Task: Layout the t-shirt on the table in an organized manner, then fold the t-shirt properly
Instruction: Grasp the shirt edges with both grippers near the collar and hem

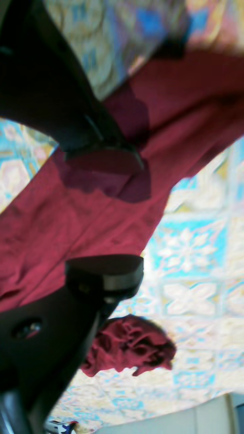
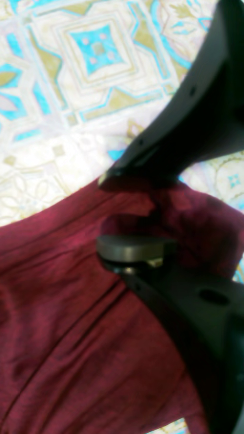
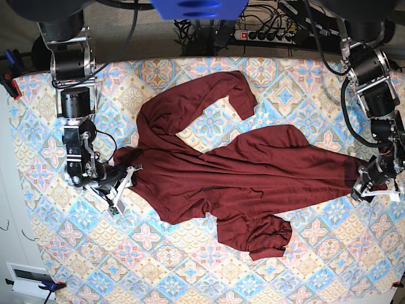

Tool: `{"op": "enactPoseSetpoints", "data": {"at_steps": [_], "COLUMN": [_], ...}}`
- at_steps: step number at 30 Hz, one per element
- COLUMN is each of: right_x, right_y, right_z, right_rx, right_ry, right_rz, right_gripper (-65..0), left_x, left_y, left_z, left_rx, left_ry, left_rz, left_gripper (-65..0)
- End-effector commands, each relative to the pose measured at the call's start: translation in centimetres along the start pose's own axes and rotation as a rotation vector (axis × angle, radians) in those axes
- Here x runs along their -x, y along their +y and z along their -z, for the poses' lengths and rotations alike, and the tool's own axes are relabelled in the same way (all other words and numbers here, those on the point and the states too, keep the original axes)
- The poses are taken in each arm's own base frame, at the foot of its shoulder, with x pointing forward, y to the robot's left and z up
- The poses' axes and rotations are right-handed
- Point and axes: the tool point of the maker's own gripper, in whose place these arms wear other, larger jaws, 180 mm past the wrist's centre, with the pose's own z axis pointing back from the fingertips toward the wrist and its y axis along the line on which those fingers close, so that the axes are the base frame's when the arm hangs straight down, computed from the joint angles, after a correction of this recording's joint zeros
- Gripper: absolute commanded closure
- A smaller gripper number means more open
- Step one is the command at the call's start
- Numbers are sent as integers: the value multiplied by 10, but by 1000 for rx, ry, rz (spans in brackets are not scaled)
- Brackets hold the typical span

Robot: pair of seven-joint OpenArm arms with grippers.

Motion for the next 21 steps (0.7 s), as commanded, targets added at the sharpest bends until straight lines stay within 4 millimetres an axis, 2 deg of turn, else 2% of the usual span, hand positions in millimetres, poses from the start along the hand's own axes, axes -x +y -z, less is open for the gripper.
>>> {"op": "enactPoseSetpoints", "data": {"at_steps": [1, 6, 8, 12, 17, 21], "right_x": [-23, -23, -16, -7, -13, -6], "right_y": [-8, -12, -15, -19, -48, -56], "right_z": [-8, -3, 1, 5, -11, -12], "right_rx": [11, 11, 11, 12, 49, 83], "right_ry": [-58, -102, -91, -74, -147, -121], "right_rz": [-2, 23, 41, 67, 191, 181], "right_gripper": [-211, -211, -211, -211, -211, -211], "left_x": [-22, -16, -13, -7, 0, 5], "left_y": [-7, -28, -32, -28, -21, -16], "left_z": [-9, -23, -29, -32, -31, -31], "left_rx": [22, 68, 76, 70, 59, 51], "left_ry": [-58, -103, -115, -108, -94, -85], "left_rz": [16, 116, 150, 166, 166, 166], "left_gripper": [-365, -365, -365, -365, -365, -365]}}
